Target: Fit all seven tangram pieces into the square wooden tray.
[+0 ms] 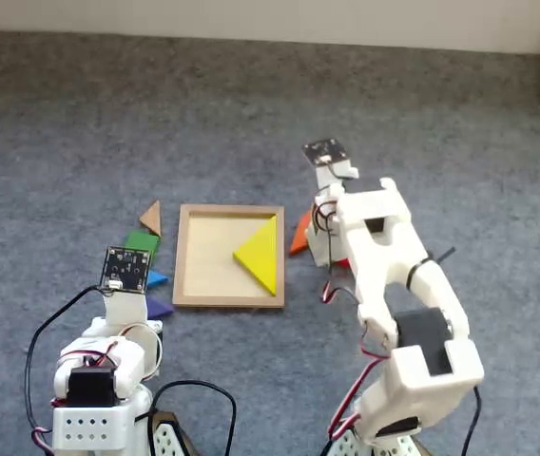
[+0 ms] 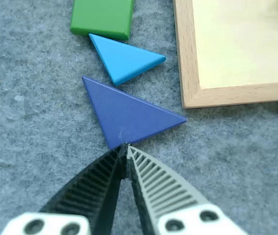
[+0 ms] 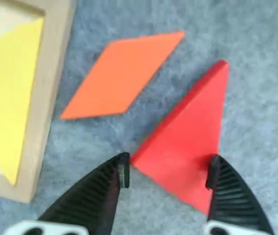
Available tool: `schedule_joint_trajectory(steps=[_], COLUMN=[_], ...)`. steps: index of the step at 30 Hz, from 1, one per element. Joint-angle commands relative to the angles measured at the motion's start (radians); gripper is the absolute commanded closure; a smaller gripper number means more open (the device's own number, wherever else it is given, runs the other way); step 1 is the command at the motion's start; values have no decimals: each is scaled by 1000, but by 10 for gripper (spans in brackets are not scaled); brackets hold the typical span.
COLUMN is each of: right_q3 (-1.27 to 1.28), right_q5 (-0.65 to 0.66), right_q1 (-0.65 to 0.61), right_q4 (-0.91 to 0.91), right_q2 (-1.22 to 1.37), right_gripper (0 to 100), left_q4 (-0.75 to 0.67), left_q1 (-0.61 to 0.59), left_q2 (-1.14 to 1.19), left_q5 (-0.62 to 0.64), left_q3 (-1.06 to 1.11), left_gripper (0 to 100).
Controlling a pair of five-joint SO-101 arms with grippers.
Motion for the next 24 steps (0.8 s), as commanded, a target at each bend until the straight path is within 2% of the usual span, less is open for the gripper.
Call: schedule_joint_trajectory(steps=[1,4,10,15,17,24], right_q3=[25,28,24,30,31,-16], right_q5=[54,89,54,-15,-18,-18], right_q1=[-13,-45,-38,-33,-45,-48], right_q4=[-16,-16,-19,-74,-88,-87], right_q2=[-124,-150,-147,-145,-143,61], right_gripper=[764,764,757,648,645,645], left_q4=[3,3,3,3,3,3], left_q1=[-15,-15,-15,-15,-15,-15], left_q2=[-25,-25,-25,-25,-25,-25], left_q5=[6,6,6,6,6,6], left_q3=[19,19,19,19,19,19], left_gripper=[994,994,994,994,994,994])
